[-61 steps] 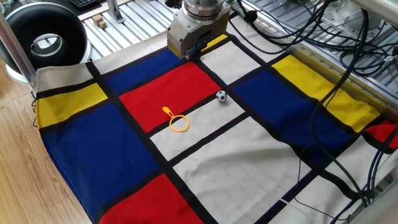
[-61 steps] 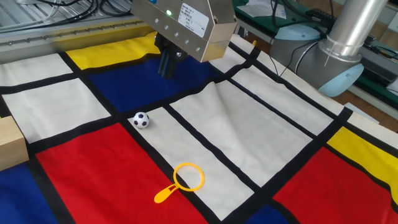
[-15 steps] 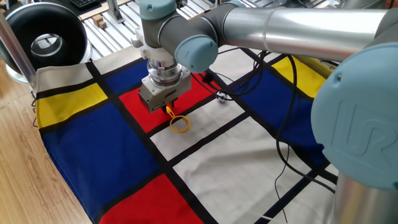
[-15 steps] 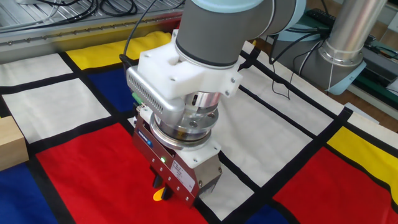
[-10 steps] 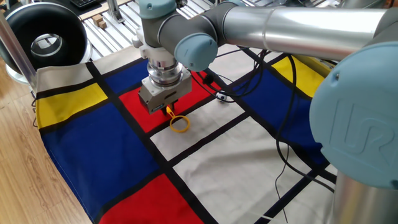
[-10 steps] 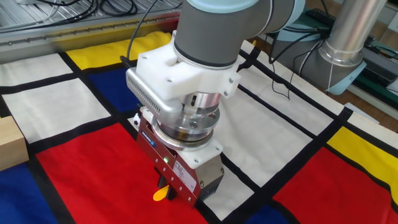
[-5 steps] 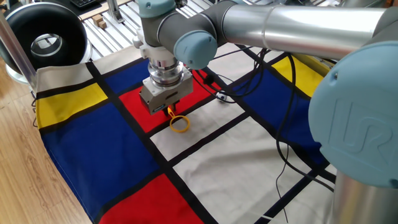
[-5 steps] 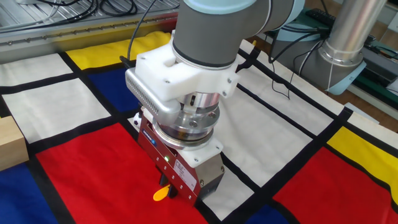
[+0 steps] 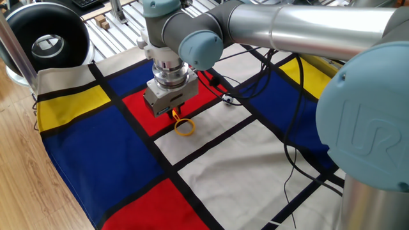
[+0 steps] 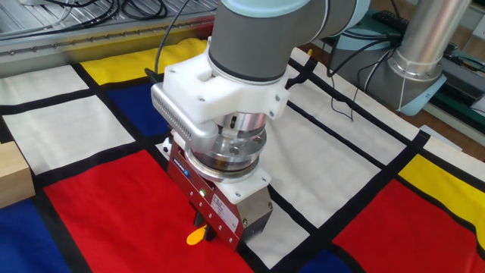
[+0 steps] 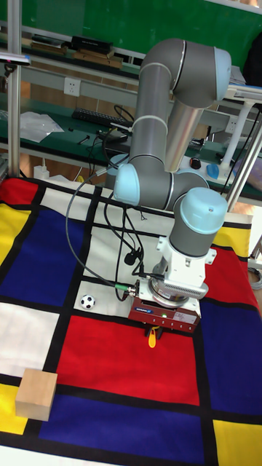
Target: Attach the bubble ring to the ball
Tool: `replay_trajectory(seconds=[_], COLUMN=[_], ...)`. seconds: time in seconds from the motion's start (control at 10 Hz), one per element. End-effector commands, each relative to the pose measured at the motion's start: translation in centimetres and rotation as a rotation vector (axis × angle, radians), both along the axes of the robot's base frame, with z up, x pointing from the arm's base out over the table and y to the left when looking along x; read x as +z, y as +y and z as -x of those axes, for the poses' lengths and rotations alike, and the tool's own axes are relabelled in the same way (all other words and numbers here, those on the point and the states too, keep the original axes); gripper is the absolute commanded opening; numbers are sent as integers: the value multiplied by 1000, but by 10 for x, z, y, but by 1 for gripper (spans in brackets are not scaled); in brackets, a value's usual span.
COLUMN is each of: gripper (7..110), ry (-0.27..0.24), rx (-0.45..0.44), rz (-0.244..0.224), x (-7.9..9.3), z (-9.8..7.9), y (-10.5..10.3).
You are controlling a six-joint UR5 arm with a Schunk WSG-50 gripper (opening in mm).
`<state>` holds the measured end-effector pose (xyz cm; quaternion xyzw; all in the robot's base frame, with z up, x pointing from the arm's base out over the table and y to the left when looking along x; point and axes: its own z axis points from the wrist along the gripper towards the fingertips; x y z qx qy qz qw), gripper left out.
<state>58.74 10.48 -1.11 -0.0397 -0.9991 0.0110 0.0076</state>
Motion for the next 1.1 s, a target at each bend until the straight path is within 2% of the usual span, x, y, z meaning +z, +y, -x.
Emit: replay_trajectory(seconds=[0.0,0.7,0.8,1.0], gripper=[22,22,7,7], ry=[-3,3,3,0], rx=[-9,-15,-17,-20], rz=[-16,-11,-11,-8], x=[-1,-2,-3,-2], z=[-4,-3,-3,-4], y=[2,1,1,0])
